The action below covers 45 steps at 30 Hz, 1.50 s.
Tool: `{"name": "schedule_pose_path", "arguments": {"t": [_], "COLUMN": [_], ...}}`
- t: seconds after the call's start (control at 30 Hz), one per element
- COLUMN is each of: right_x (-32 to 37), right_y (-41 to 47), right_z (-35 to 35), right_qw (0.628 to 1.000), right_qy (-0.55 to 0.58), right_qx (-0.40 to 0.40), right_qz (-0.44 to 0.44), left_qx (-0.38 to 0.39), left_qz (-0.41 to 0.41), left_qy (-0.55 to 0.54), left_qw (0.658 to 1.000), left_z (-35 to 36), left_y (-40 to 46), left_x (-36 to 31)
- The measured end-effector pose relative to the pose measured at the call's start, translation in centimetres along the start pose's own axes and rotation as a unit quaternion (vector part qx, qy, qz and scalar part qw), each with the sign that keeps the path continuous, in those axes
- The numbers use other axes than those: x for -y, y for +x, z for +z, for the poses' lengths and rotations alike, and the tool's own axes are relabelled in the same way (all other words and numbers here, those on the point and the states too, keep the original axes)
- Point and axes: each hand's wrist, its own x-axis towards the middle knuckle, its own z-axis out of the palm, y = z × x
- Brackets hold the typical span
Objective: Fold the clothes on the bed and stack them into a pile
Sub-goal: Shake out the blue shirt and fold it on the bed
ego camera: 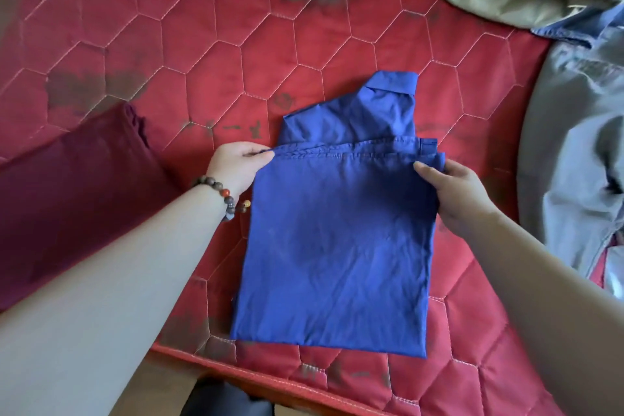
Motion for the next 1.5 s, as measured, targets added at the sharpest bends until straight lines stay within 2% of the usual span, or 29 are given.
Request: {"name": "schedule_pose_path", "arguments": {"t": [0.1, 0.23, 0.3, 0.47, 0.6, 0.67, 0.8, 0.9, 0.93, 1.0, 1.07, 1.1, 1.17, 1.2, 1.27, 1.37, 1.4, 1.5], "right_x": [1.2, 4.3, 5.7, 4.8, 5.9, 6.6, 6.3, 6.3, 6.5, 6.3, 5.1, 4.2, 2.7, 2.1, 1.2, 1.2, 1.3, 1.9], "right_y": [0.0, 0.9, 2.3, 5.8, 6.6, 7.1, 8.6, 8.1, 7.4, 5.9, 4.8, 4.6, 4.7, 5.1, 6.6, 8.3, 8.7, 9.9], "right_z": [-0.1, 0.1, 0.7, 1.8, 2.2, 2.5, 3.4, 3.8, 4.0, 5.0, 7.2, 8.3, 9.8, 9.9, 9.2, 8.3, 8.0, 6.5], "right_qw": [0.999, 0.994, 0.992, 0.989, 0.990, 0.989, 0.974, 0.949, 0.927, 0.851, 0.759, 0.726, 0.690, 0.676, 0.659, 0.646, 0.657, 0.726], "right_qy": [-0.020, 0.012, 0.011, -0.138, -0.112, -0.107, -0.190, -0.257, -0.287, -0.356, -0.430, -0.464, -0.547, -0.591, -0.640, -0.661, -0.657, -0.621], "right_qx": [0.006, 0.019, 0.019, -0.027, -0.044, -0.052, -0.082, -0.159, -0.205, -0.245, -0.172, -0.113, -0.013, 0.012, 0.015, -0.006, -0.017, -0.107], "right_qz": [-0.041, -0.103, -0.121, -0.049, -0.078, -0.092, -0.091, -0.094, -0.131, -0.300, -0.458, -0.495, -0.474, -0.440, -0.395, -0.382, -0.368, -0.277], "left_qx": [-0.022, -0.020, -0.015, 0.005, -0.036, -0.050, -0.089, -0.186, -0.218, -0.216, -0.120, -0.053, 0.049, 0.054, 0.016, -0.020, -0.022, -0.026], "left_qz": [0.031, 0.070, 0.062, 0.018, 0.038, 0.044, 0.066, 0.136, 0.187, 0.318, 0.417, 0.429, 0.398, 0.375, 0.347, 0.339, 0.339, 0.336], "left_qy": [-0.026, -0.149, -0.180, -0.044, -0.097, -0.077, 0.097, 0.169, 0.192, 0.250, 0.299, 0.323, 0.389, 0.429, 0.496, 0.539, 0.549, 0.567], "left_qw": [0.999, 0.986, 0.982, 0.999, 0.994, 0.995, 0.989, 0.958, 0.939, 0.889, 0.850, 0.842, 0.830, 0.820, 0.796, 0.771, 0.764, 0.752], "left_z": [0.0, -1.7, -2.1, -1.0, -1.3, -1.5, -1.0, -0.1, 0.4, 2.5, 5.9, 7.7, 10.6, 11.4, 11.8, 11.7, 11.8, 12.0], "left_y": [-0.2, 0.8, 2.1, 4.0, 5.4, 6.2, 7.2, 6.0, 5.3, 3.7, 2.2, 1.5, 0.8, 0.9, 1.6, 2.3, 2.4, 2.5], "left_x": [-1.0, -3.4, -3.9, -2.4, -3.6, -4.0, -3.7, -5.1, -5.6, -6.2, -5.8, -5.4, -4.2, -3.4, -2.0, -1.2, -0.9, -0.5]}}
